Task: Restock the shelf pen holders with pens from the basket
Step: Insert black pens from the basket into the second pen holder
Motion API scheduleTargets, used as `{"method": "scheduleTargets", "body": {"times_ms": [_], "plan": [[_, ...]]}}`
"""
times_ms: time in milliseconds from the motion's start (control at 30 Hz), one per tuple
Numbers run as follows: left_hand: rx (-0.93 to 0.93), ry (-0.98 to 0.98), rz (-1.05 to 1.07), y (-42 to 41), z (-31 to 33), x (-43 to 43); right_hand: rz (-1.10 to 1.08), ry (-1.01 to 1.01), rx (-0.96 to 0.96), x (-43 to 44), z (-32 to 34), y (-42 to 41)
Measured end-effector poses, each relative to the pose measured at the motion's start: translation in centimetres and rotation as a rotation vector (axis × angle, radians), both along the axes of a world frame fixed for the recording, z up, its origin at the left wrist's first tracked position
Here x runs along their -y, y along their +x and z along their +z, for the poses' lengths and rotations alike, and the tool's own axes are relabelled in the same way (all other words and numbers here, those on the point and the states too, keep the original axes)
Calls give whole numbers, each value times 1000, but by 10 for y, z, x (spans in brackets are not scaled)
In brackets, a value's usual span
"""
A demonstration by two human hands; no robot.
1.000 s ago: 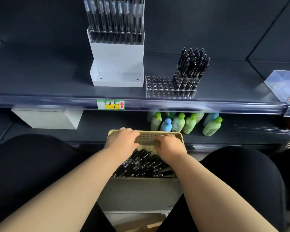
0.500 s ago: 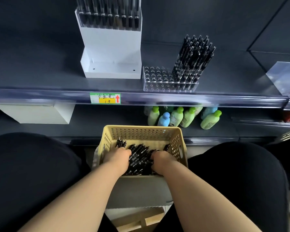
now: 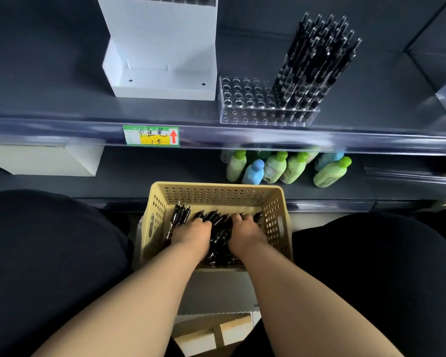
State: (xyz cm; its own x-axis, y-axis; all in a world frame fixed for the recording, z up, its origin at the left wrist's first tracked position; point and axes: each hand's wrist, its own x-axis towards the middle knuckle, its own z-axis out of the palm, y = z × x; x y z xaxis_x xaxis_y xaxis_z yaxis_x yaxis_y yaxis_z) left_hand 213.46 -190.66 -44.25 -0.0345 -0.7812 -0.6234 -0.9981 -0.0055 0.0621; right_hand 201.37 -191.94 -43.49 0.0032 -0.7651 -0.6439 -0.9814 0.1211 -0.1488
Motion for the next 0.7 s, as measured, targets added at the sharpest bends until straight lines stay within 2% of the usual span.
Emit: {"method": "scheduleTargets", "body": {"times_ms": [200,533,700], "plan": [[-37,-17,61,-2,-10,4,-89,13,97,6,-10,0],[-37,17,44,-2,-19,7,-420,49,313,16,-22,-1],[-127,-15,101,1,-18,3,-511,77,395,17,-22,6]]}}
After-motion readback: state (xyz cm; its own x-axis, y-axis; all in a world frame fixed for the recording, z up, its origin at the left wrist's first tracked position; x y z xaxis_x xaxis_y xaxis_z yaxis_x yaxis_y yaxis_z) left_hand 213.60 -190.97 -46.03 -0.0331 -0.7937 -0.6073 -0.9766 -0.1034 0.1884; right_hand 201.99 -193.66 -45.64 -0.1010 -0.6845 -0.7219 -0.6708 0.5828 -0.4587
